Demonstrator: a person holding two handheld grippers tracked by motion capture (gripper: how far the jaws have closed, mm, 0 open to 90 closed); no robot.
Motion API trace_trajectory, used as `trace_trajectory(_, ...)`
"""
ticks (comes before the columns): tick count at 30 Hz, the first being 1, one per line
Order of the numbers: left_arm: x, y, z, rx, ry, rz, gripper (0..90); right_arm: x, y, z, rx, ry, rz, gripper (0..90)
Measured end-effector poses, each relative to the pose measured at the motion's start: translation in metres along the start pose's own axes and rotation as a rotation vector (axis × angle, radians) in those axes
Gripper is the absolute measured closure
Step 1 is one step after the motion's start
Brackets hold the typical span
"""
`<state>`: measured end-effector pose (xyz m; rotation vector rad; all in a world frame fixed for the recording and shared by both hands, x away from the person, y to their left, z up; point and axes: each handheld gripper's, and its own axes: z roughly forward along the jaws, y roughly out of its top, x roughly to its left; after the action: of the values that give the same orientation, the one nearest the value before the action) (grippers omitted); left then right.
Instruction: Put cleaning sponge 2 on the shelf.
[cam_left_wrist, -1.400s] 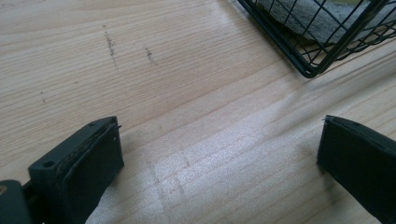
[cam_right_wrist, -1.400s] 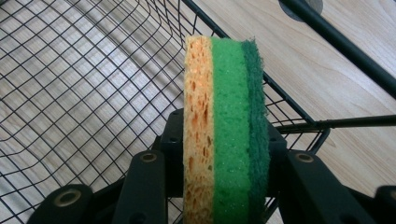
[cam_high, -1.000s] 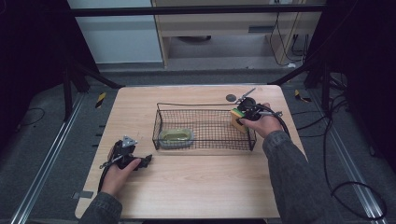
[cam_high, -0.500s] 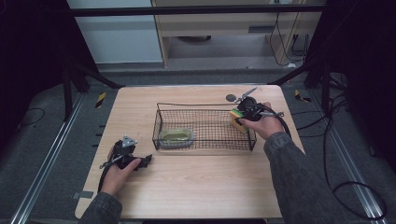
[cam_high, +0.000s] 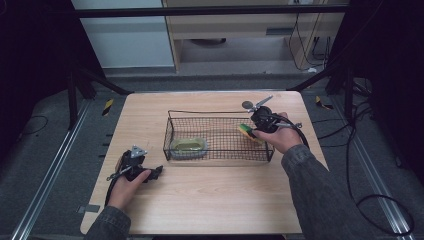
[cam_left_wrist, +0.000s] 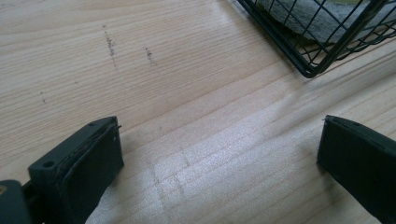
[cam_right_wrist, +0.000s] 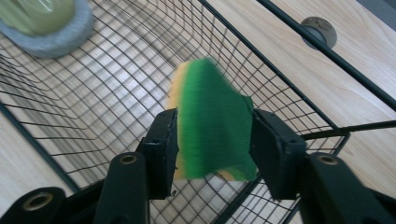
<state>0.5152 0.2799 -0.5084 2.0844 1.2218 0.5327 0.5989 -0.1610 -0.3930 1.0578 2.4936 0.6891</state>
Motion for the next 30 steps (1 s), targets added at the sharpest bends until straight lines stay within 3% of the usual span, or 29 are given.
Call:
trace_trajectory(4, 0.000, 0.000, 0.000, 0.000, -0.001, 0.000, 0.0, 0.004, -0.001, -0.006, -0.011, 0.023, 0.016, 43.4)
trace_trajectory(10, 0.000, 0.000, 0.000, 0.000, -0.001, 0.000, 0.0, 0.006, -0.004, -0.015, -0.050, -0.010, 0.031, 32.3)
trace_trajectory(13, 0.000, 0.000, 0.000, 0.000, -0.001, 0.001, 0.0, 0.004, -0.010, -0.021, -0.088, -0.059, 0.058, 20.2)
trace_trajectory(14, 0.000, 0.000, 0.000, 0.000, -0.001, 0.001, 0.0, 0.004, -0.010, -0.021, -0.088, -0.059, 0.058, 20.2)
trace_trajectory(15, 0.000, 0.000, 0.000, 0.000, -0.001, 0.001, 0.0, 0.001, -0.014, -0.024, -0.089, -0.094, 0.096, 12.7)
trace_trajectory(16, 0.000, 0.000, 0.000, 0.000, -0.001, 0.001, 0.0, 0.001, -0.014, -0.024, -0.089, -0.094, 0.096, 12.7)
trace_trajectory(17, 0.000, 0.000, 0.000, 0.000, -0.001, 0.001, 0.0, -0.002, -0.019, -0.028, -0.109, -0.119, 0.127, 8.9)
trace_trajectory(25, 0.000, 0.000, 0.000, 0.000, 0.000, 0.001, 0.0, -0.011, -0.048, -0.040, -0.150, -0.172, 0.201, 6.2)
trace_trajectory(30, 0.000, 0.000, 0.000, 0.000, -0.001, 0.001, 0.0, -0.016, -0.074, -0.047, -0.172, -0.198, 0.244, 11.1)
